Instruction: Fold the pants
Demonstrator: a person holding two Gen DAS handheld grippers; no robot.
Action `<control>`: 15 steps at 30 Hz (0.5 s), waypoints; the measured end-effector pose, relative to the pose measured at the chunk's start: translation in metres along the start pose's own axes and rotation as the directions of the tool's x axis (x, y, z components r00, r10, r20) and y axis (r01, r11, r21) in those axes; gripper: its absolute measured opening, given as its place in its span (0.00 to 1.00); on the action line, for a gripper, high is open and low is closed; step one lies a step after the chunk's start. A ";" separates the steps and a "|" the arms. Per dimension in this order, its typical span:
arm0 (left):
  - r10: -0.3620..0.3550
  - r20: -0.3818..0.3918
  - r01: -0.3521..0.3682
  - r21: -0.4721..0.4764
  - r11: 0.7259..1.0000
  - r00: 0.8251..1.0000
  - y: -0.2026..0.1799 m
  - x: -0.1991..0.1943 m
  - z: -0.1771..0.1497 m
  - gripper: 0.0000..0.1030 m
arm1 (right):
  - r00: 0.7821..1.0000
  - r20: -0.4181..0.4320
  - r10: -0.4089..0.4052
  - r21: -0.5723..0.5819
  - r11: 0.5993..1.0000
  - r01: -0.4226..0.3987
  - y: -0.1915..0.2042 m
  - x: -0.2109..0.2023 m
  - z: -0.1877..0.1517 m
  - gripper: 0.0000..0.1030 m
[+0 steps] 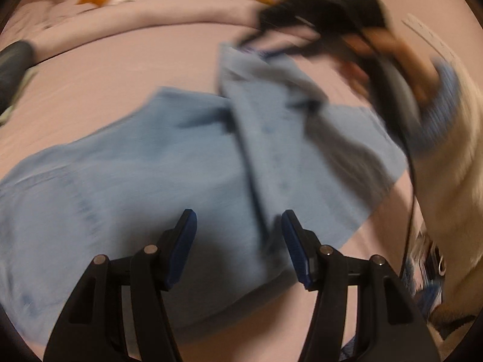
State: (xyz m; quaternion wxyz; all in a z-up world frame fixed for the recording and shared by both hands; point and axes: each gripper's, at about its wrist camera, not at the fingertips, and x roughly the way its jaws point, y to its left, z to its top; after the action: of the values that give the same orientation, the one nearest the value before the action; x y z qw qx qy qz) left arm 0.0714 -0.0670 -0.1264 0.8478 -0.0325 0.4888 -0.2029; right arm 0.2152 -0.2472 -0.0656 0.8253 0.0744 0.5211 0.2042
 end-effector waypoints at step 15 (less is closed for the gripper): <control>-0.009 -0.022 0.010 0.050 0.999 1.000 -0.017 0.021 -0.004 0.12 | 0.967 -0.049 -0.249 0.016 0.968 0.250 0.004 0.087 0.056 0.11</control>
State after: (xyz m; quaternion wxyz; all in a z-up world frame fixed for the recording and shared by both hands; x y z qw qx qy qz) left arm 0.0716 -0.0900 -0.1412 0.8419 -0.0112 0.4927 -0.2196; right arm 0.2961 -0.2021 -0.1114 0.8312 0.0124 0.5477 0.0947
